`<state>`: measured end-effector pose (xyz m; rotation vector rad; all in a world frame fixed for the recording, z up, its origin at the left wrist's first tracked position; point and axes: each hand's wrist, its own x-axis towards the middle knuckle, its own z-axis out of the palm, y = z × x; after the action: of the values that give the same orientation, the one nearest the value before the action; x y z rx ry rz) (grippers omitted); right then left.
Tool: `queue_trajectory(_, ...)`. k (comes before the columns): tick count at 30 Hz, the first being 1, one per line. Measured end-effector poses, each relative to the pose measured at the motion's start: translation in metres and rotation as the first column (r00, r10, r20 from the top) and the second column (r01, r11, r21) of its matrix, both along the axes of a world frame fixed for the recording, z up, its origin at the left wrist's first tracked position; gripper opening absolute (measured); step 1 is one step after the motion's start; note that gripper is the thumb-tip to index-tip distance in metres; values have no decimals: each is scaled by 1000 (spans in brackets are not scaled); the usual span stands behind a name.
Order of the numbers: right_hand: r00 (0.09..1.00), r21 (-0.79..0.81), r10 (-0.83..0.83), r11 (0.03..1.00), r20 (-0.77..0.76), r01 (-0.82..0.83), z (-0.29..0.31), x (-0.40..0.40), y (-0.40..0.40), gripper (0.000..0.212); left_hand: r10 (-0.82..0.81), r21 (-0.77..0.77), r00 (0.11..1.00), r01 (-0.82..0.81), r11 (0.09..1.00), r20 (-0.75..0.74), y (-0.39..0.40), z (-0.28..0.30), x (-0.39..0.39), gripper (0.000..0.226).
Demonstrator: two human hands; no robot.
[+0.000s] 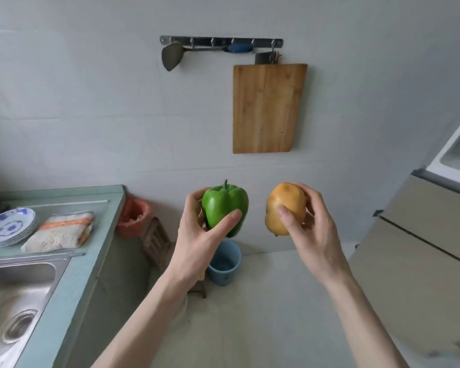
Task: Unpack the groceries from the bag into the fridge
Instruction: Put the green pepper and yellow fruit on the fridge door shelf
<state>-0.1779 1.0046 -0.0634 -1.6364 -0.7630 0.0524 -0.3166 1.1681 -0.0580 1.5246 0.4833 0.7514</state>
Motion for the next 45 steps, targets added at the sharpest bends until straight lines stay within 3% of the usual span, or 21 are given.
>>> queue_trajectory(11, 968, 61, -244, 967, -57, 247, 1, 125, -17, 50, -304, 19, 953, 303, 953, 23, 9, 11, 176, 52)
queue_trajectory(20, 873, 96, -479, 869, -92, 486, 12, 216, -17, 50, -527, 8, 848, 528, 849, 45, 26, 22, 319, 54)
queue_trajectory(26, 748, 103, -659, 741, -84, 664, 19, 250, -53, 55, -668, -10, 740, 670, 742, 78, -4, 20, 409, 57)
queue_trajectory(33, 522, 90, -849, 516, -77, 852, 13, 273, -128, 52, -820, -41, 561, 827, 561, 111, -88, 19, 484, 62)
queue_trajectory(45, 240, 105, -964, 228, -113, 968, 9, 315, -269, 51, -952, -44, 289, 957, 286, 96, -261, 25, 579, 62)
